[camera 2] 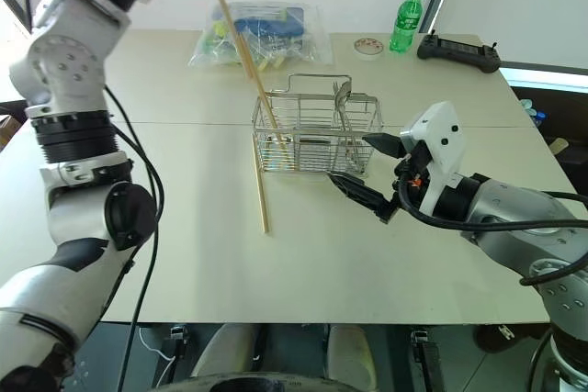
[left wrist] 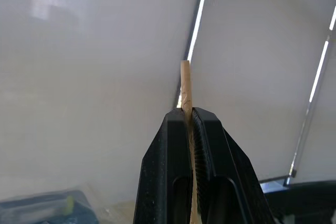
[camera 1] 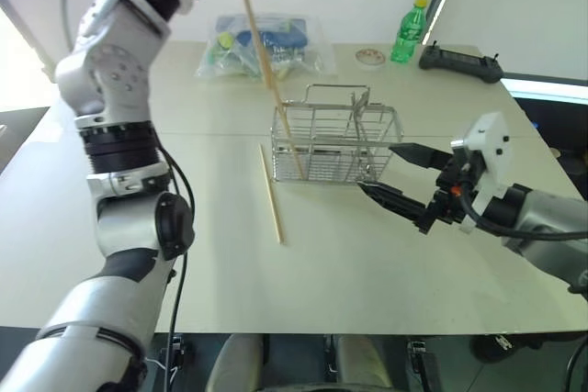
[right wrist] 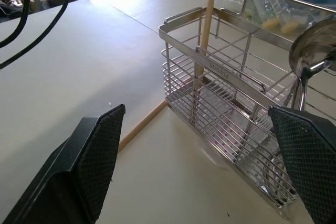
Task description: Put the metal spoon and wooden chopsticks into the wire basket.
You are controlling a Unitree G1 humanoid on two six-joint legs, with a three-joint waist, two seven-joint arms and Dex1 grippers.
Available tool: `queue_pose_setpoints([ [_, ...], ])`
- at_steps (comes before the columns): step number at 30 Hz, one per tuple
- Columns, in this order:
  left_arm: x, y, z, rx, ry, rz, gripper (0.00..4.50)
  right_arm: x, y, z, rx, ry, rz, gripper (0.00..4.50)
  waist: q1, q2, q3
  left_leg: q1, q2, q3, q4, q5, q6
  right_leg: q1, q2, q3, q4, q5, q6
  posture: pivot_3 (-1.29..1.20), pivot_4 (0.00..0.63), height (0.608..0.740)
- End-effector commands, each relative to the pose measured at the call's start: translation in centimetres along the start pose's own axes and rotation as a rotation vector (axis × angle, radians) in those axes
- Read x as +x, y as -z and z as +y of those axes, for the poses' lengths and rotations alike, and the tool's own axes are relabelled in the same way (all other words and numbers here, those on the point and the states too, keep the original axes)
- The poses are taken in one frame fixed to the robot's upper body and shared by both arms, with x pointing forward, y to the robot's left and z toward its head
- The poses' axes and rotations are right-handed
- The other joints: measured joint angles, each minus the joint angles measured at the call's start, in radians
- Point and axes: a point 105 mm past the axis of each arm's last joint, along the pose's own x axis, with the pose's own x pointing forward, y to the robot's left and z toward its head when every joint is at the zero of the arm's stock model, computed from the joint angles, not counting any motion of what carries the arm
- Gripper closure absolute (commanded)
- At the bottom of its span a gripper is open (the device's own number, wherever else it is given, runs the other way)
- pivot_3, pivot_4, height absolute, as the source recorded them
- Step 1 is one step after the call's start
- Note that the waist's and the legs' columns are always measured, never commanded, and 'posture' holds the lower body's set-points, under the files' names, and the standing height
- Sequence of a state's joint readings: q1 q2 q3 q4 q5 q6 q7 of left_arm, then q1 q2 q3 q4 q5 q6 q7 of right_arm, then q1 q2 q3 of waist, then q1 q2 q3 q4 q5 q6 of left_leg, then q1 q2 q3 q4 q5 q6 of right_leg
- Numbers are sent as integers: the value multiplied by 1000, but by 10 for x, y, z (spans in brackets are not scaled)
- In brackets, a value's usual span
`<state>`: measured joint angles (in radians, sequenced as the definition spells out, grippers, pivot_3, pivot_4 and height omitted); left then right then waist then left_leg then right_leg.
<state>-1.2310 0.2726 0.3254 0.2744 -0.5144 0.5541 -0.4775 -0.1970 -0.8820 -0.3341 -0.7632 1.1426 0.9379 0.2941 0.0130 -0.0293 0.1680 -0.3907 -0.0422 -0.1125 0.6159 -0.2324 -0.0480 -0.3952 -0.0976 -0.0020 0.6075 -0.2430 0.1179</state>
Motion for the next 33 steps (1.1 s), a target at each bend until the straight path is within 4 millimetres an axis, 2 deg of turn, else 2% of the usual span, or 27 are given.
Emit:
queue_pose_setpoints([
  [1,7,-9,-15,-2,62,-44,4480,-7,-13,1,-42,37,-55,0,-2,0,0,0,0,0,0,0,0,0,0,0,0,0,0,0,150,721],
  [8,11,24,-31,2,118,34,4480,-11,-12,1,-31,81,-70,0,0,0,0,0,0,0,-1,-1,1,0,1,0,0,0,0,0,150,721],
  [16,-7,74,-41,47,152,148,4480,-14,-14,-1,-30,113,-83,0,0,0,0,0,1,0,0,-1,1,0,1,0,0,0,0,0,150,721],
  [23,-14,90,-42,11,120,171,4480,-13,-19,-3,-34,105,-96,0,0,0,0,0,1,0,0,-1,1,0,1,0,-1,0,0,0,150,721],
  [26,-16,90,-43,-7,115,168,3436,-13,-19,-5,-34,106,-93,0,1,0,0,0,1,0,0,-1,1,0,1,0,-1,0,0,0,150,721],
  [30,-18,82,-42,-38,113,163,1412,-11,-18,-5,-30,97,-93,0,0,0,0,0,1,0,0,-1,1,0,1,0,-1,0,0,0,150,721],
  [32,-18,70,-37,-106,98,155,427,-11,-17,-4,-28,89,-92,0,-1,0,0,0,1,0,0,-1,1,0,1,0,-1,0,0,0,150,721],
  [33,-18,63,-34,-166,86,152,427,-11,-17,-4,-27,86,-91,0,-1,0,0,0,1,0,0,-1,1,0,1,0,-1,0,0,0,150,721],
])
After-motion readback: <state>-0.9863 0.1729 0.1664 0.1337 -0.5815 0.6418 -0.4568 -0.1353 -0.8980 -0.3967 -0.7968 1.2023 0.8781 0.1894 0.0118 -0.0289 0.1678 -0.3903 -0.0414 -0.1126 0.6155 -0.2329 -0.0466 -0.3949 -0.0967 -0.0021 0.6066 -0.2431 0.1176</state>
